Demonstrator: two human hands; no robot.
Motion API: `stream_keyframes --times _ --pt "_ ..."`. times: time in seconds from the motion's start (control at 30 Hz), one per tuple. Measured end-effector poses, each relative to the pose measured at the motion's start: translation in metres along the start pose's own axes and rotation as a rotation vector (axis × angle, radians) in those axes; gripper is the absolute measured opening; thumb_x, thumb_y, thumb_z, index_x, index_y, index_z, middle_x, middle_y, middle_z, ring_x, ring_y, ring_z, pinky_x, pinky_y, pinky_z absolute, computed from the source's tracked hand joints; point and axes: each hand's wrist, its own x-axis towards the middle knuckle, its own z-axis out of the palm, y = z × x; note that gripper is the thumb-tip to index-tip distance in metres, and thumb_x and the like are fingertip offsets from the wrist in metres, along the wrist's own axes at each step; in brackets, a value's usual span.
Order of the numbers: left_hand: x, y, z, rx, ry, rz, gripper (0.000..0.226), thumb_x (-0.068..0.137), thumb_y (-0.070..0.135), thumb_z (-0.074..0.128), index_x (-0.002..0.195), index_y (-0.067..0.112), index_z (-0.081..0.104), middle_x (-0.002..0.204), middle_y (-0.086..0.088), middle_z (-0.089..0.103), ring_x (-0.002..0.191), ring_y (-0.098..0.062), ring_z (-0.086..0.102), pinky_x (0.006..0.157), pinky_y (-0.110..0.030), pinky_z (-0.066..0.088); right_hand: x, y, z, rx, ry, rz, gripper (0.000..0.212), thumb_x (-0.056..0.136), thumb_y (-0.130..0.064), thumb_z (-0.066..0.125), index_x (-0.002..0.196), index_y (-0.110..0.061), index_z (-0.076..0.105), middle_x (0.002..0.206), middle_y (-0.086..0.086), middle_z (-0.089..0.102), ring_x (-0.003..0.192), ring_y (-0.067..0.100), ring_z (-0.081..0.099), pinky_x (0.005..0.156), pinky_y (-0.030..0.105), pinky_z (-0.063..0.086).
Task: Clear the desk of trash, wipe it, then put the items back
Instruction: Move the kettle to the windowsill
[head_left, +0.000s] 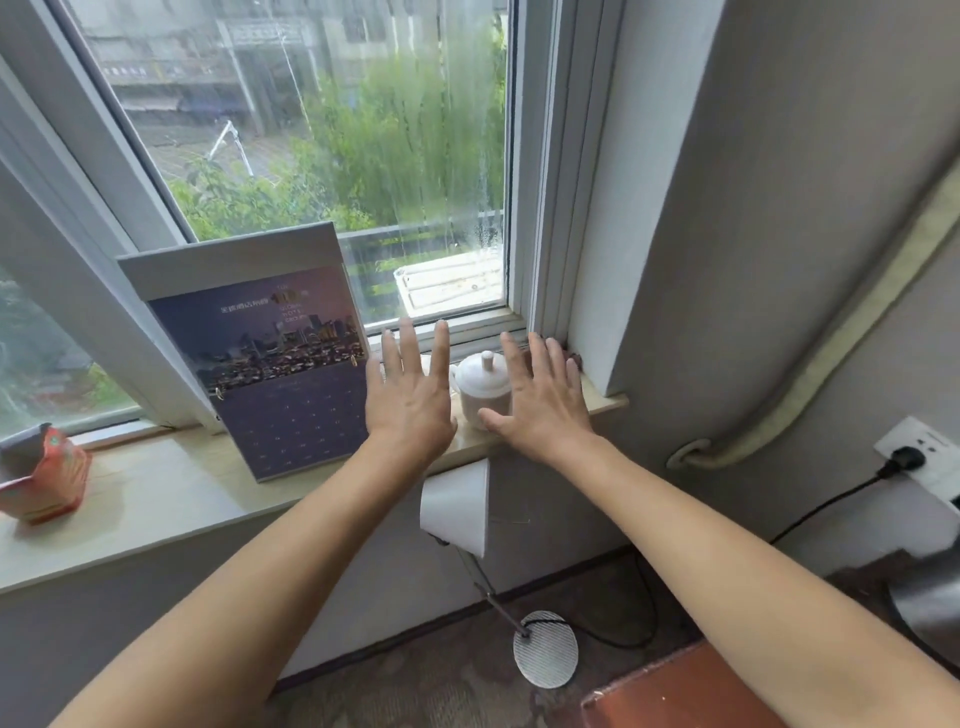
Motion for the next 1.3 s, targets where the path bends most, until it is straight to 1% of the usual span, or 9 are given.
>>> stream_keyframes --times 0.07,0.2,0.37,0.57,0.63,0.77,0.93,1.03,1.3 --pt "-0.015 0.016 -0.005 -0.057 0.032 0.105 0.115 0.091 0.063 0.06 0.158 0.025 -0.026 0.168 -0.016 -0.022 0.157 -0.037 -0.013 0.128 -0.052 0.006 -0.031 0.011 -0.008 -0.009 0.059 -0.017 0.095 0.091 -0.068 0.052 0.162 -0.033 0.0 0.171 0.011 -0.004 0.157 0.032 -0.01 0.126 0.055 -0.003" --pt "-0.031 0.061 -0.008 -0.174 0.079 0.328 0.109 0.089 0.072 0.054 0.163 0.027 -0.012 0.172 -0.008 -0.011 0.159 -0.029 -0.013 0.128 -0.05 -0.001 -0.101 0.048 -0.013 -0.041 0.125 0.072 0.084 0.095 -0.066 0.045 0.163 -0.036 0.007 0.172 0.008 -0.001 0.157 0.031 -0.011 0.125 0.058 -0.003" --pt "-0.054 0.146 0.017 -0.265 0.11 0.577 0.1 0.081 0.075 0.04 0.164 0.027 0.012 0.171 -0.007 0.014 0.159 -0.031 0.006 0.128 -0.053 0.009 -0.191 0.111 -0.012 -0.061 0.181 0.336 0.081 0.092 -0.064 0.047 0.162 -0.036 0.015 0.171 0.007 0.012 0.157 0.032 -0.002 0.125 0.058 0.003" --pt "-0.088 0.257 0.046 -0.245 0.062 0.86 0.1 0.082 0.075 0.04 0.163 0.019 0.022 0.168 -0.012 0.026 0.156 -0.035 0.019 0.125 -0.055 0.019 -0.289 0.179 -0.017 -0.057 0.256 0.706 0.078 0.088 -0.06 0.052 0.158 -0.037 0.028 0.167 0.005 0.026 0.156 0.032 0.011 0.124 0.057 0.011" --pt "-0.098 0.294 0.053 -0.231 0.034 0.948 0.103 0.08 0.076 0.04 0.163 0.019 0.02 0.167 -0.011 0.027 0.155 -0.035 0.021 0.124 -0.056 0.021 -0.32 0.201 -0.02 -0.075 0.249 0.814 0.076 0.089 -0.061 0.052 0.157 -0.038 0.028 0.166 0.004 0.027 0.155 0.031 0.013 0.125 0.056 0.013" --pt "-0.12 0.363 0.063 -0.196 -0.069 1.095 0.105 0.086 0.072 0.05 0.165 0.021 0.004 0.17 -0.007 0.013 0.158 -0.029 0.008 0.127 -0.051 0.011 -0.371 0.244 -0.025 -0.053 0.25 0.986 0.074 0.092 -0.06 0.052 0.157 -0.036 0.026 0.165 0.004 0.028 0.152 0.029 0.02 0.123 0.054 0.021" --pt "-0.133 0.436 0.074 -0.198 -0.203 1.137 0.108 0.086 0.066 0.059 0.164 0.023 -0.002 0.172 -0.006 0.005 0.159 -0.027 -0.001 0.129 -0.051 0.005 -0.4 0.313 -0.039 0.064 0.25 1.122 0.074 0.096 -0.05 0.057 0.159 -0.03 0.026 0.164 0.008 0.029 0.15 0.028 0.028 0.118 0.046 0.035" --pt "-0.13 0.47 0.082 -0.285 -0.246 1.108 0.104 0.084 0.06 0.066 0.162 0.02 0.01 0.167 -0.004 0.017 0.157 -0.027 0.009 0.128 -0.05 0.011 -0.403 0.357 -0.046 0.11 0.26 1.162 0.074 0.095 -0.044 0.058 0.159 -0.026 0.026 0.161 0.008 0.033 0.145 0.03 0.035 0.108 0.046 0.044" --pt "-0.091 0.522 0.122 -0.383 -0.375 0.987 0.089 0.078 0.055 0.072 0.15 0.023 0.031 0.152 0.003 0.043 0.147 -0.022 0.033 0.121 -0.052 0.029 -0.373 0.447 -0.058 0.222 0.256 1.181 0.085 0.091 -0.029 0.07 0.161 -0.021 0.022 0.157 0.009 0.039 0.143 0.031 0.038 0.107 0.048 0.043"
